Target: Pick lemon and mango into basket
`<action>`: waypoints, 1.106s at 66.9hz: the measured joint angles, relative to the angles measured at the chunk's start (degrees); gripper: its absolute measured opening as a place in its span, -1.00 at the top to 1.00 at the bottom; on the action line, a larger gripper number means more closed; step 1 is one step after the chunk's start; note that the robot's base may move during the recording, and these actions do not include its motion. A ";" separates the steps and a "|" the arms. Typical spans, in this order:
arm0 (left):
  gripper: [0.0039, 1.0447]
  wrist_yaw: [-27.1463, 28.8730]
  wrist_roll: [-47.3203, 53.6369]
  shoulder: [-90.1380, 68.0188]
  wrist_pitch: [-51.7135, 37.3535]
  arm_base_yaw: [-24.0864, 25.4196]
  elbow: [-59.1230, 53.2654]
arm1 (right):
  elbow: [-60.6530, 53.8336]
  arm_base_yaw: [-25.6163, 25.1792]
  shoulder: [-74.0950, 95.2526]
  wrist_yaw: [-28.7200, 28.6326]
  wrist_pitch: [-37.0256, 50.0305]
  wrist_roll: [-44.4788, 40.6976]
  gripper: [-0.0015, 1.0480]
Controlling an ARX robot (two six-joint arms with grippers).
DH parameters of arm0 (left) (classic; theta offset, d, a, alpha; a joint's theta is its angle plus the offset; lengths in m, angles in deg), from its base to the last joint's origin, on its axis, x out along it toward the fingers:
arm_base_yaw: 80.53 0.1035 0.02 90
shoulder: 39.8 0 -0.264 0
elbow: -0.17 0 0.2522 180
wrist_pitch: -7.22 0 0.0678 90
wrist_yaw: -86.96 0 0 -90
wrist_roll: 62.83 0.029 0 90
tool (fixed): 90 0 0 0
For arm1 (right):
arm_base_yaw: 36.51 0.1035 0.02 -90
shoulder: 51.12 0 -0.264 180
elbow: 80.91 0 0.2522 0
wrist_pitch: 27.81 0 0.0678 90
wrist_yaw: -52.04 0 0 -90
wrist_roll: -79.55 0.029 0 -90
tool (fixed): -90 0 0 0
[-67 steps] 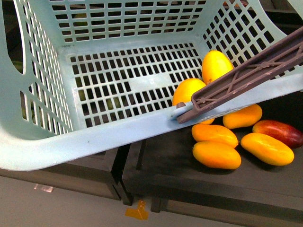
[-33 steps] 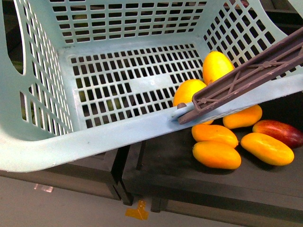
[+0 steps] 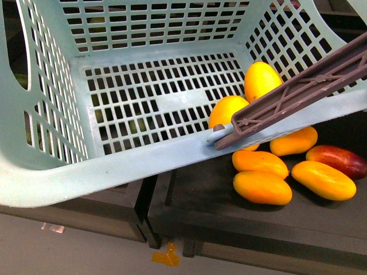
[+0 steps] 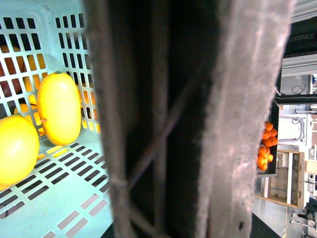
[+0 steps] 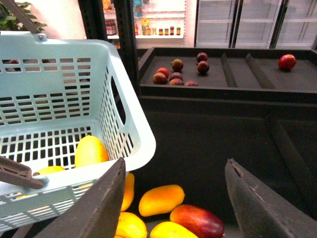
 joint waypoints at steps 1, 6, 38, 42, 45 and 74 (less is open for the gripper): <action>0.72 0.00 0.00 0.00 -0.02 0.00 0.00 | 0.00 0.00 0.00 0.00 0.00 0.00 -0.26; 0.72 -0.02 -0.09 0.00 -0.02 0.00 0.00 | 0.00 0.00 0.00 0.11 0.00 0.02 -0.52; 0.72 -0.26 -0.33 0.00 -0.02 -0.42 0.00 | 0.00 0.09 -0.07 0.02 -0.11 -0.02 -0.83; 0.72 0.02 -0.33 0.00 -0.02 -0.17 0.00 | -0.02 0.11 -0.02 0.11 -0.15 -0.02 -0.83; 0.72 0.44 -0.31 -0.02 0.00 -0.11 -0.02 | -0.02 0.11 -0.09 0.20 -0.13 -0.02 -0.83; 0.72 -0.39 -0.24 -0.02 -0.02 -0.17 -0.02 | -0.02 0.09 -0.15 0.07 -0.15 -0.04 -0.83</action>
